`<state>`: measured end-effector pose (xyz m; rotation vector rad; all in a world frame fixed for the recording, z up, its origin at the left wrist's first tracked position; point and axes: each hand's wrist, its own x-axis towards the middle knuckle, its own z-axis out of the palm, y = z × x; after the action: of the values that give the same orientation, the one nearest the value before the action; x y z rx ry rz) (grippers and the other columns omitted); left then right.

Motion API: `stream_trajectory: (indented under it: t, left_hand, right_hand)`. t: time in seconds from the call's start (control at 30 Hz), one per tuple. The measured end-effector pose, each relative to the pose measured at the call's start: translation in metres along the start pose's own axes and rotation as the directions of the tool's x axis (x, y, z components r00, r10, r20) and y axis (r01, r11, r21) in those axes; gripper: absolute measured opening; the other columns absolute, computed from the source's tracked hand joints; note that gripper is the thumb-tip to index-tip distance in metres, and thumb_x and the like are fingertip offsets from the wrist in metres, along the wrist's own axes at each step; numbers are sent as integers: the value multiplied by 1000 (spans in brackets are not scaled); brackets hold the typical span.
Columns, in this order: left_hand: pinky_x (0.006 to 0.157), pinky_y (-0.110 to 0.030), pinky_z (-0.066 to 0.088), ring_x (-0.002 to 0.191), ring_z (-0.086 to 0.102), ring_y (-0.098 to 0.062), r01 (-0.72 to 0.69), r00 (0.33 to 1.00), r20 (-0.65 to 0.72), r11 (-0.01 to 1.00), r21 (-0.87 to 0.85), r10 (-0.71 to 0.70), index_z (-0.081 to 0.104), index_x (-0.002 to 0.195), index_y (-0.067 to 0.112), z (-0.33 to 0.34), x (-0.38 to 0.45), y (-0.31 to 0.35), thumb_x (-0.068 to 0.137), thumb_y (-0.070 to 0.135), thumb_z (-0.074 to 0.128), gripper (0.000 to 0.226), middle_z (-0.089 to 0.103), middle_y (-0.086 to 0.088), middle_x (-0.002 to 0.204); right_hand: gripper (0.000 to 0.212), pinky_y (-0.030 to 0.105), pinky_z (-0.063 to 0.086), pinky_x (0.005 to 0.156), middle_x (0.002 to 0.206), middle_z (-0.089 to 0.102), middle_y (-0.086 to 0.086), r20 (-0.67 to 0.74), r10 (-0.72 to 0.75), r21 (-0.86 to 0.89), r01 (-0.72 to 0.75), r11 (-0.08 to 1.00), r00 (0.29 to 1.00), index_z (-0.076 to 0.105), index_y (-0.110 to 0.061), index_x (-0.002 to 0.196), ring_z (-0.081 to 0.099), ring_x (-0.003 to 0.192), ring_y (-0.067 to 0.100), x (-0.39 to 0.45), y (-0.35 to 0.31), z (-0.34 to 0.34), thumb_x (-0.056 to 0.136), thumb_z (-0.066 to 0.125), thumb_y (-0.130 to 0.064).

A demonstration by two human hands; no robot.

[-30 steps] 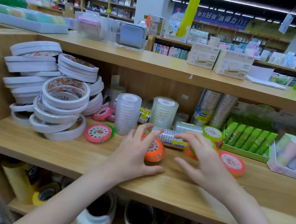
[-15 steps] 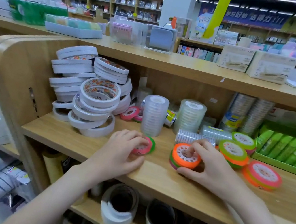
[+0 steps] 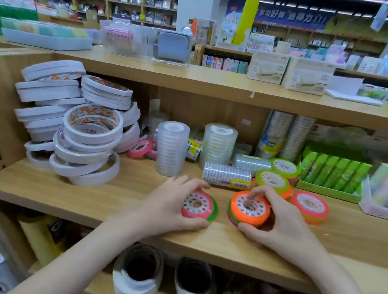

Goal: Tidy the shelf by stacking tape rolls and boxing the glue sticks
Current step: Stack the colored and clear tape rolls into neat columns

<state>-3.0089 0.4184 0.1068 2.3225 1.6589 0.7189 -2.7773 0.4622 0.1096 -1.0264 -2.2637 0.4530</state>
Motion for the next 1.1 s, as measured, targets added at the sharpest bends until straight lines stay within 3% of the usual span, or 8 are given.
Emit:
stream_trajectory:
  t: [0.13, 0.23, 0.3, 0.43, 0.7, 0.87, 1.0, 1.1]
  left_hand:
    - [87, -16, 37, 105, 42, -6, -88, 994, -66, 996, -16, 87, 47, 125, 29, 8, 14, 12, 77, 47, 68, 56, 45, 16, 107]
    - [86, -7, 32, 103, 40, -4, -166, 977, -140, 985, -37, 160, 50, 122, 28, 15, 27, 22, 77, 45, 69, 52, 45, 16, 110]
    - [88, -3, 27, 103, 38, -2, -210, 964, -179, 975, -69, 195, 52, 121, 26, 19, 36, 30, 76, 46, 68, 52, 46, 15, 110]
    - [90, -1, 23, 106, 42, -5, -232, 952, -219, 971, -63, 213, 55, 122, 25, 25, 55, 42, 75, 57, 55, 58, 46, 15, 112]
    - [90, -14, 31, 110, 48, -16, -170, 961, -234, 982, -81, 147, 57, 123, 16, 35, 95, 61, 77, 51, 53, 58, 54, 3, 120]
    - [98, -17, 32, 122, 44, -10, -161, 980, -132, 982, -97, 147, 41, 138, 16, 44, 113, 70, 86, 30, 62, 58, 29, 0, 147]
    - [103, -20, 31, 127, 41, -11, -171, 979, -120, 983, -70, 162, 37, 139, 18, 49, 113, 68, 85, 38, 62, 63, 25, 3, 149]
    - [111, -31, 21, 136, 25, -17, -152, 983, -82, 976, 153, 166, 32, 140, 25, 58, 110, 66, 83, 52, 58, 68, 22, 2, 151]
  right_hand:
    - [44, 7, 43, 71, 95, 60, -18, -208, 158, 174, -122, 977, 965, 51, -35, 91, 55, 89, -10, -15, 15, -35, 60, 83, -38]
    - [41, 11, 44, 69, 97, 59, -6, -382, 242, 194, -179, 965, 892, 52, -24, 97, 57, 83, -1, -17, 40, -64, 67, 80, -26]
    - [45, 18, 41, 70, 98, 57, -3, -346, 277, 110, -254, 961, 896, 51, -21, 100, 56, 88, 11, -16, 53, -72, 68, 81, -25]
    - [49, 9, 42, 75, 101, 55, -9, -156, 304, 100, -291, 951, 940, 42, -33, 98, 56, 88, 3, -15, 64, -62, 68, 80, -22]
    - [52, 11, 42, 79, 108, 57, -6, -145, 229, 23, -228, 973, 963, 41, -35, 98, 58, 97, 9, -13, 70, -64, 66, 81, -26]
    - [63, -3, 31, 83, 116, 49, -3, -182, 179, 5, -181, 983, 967, 40, -31, 109, 52, 102, 6, -14, 78, -61, 64, 83, -19]
    - [63, 15, 39, 95, 120, 43, -8, -151, 143, -14, -146, 989, 978, 37, -43, 107, 47, 107, 3, -14, 83, -68, 68, 79, -16]
    - [63, 20, 40, 98, 122, 41, -9, -118, 154, 14, -153, 988, 981, 37, -45, 107, 47, 111, 5, -14, 85, -70, 70, 78, -15]
